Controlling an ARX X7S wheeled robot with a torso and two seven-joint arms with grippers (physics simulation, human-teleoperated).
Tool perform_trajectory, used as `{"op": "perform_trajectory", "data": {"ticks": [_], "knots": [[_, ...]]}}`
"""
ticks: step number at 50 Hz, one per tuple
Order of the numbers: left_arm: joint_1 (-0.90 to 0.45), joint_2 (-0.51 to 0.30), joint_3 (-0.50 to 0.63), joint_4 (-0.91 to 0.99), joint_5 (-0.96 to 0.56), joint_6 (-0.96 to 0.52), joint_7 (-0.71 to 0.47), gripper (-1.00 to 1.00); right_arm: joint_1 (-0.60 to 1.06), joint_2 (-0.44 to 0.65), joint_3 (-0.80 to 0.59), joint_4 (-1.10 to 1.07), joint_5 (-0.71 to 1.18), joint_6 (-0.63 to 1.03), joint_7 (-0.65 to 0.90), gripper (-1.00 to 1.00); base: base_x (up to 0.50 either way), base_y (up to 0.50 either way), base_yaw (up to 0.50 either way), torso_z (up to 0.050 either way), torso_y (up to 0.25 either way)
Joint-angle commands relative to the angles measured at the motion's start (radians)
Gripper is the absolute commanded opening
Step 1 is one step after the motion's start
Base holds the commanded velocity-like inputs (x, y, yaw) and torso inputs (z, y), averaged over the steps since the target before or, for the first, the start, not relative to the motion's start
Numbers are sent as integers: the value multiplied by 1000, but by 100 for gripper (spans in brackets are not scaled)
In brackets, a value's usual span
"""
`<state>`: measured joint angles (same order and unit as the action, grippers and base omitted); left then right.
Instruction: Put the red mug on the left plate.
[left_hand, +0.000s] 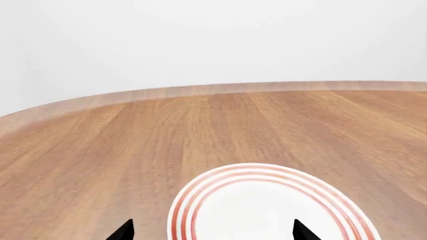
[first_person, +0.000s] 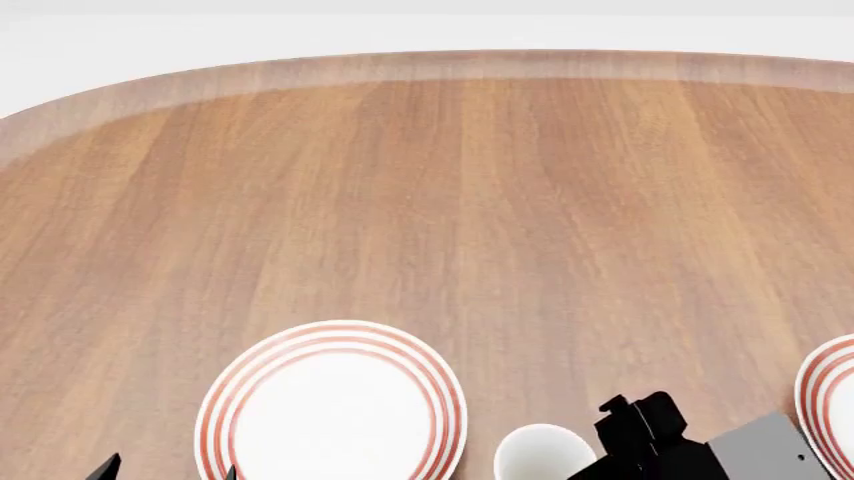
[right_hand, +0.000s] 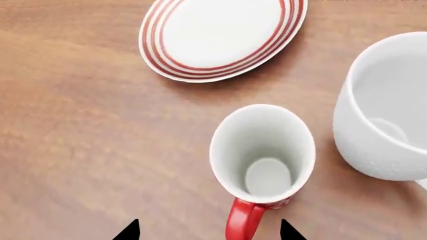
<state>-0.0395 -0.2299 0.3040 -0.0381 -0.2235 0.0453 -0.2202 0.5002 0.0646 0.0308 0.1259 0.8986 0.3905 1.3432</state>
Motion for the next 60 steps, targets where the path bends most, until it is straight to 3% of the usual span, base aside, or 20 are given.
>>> {"op": "perform_trajectory", "data": {"ticks": [1, 60], "knots": [[0, -3, 5, 1, -1, 2, -5, 100, 22, 2, -14, 68, -12, -35, -9, 100, 0, 0, 0, 0, 0], [-5, -21, 30, 3, -17, 7, -27, 100, 73, 7, -71, 333, 37, -121, -76, 100, 0, 0, 0, 0, 0]]}}
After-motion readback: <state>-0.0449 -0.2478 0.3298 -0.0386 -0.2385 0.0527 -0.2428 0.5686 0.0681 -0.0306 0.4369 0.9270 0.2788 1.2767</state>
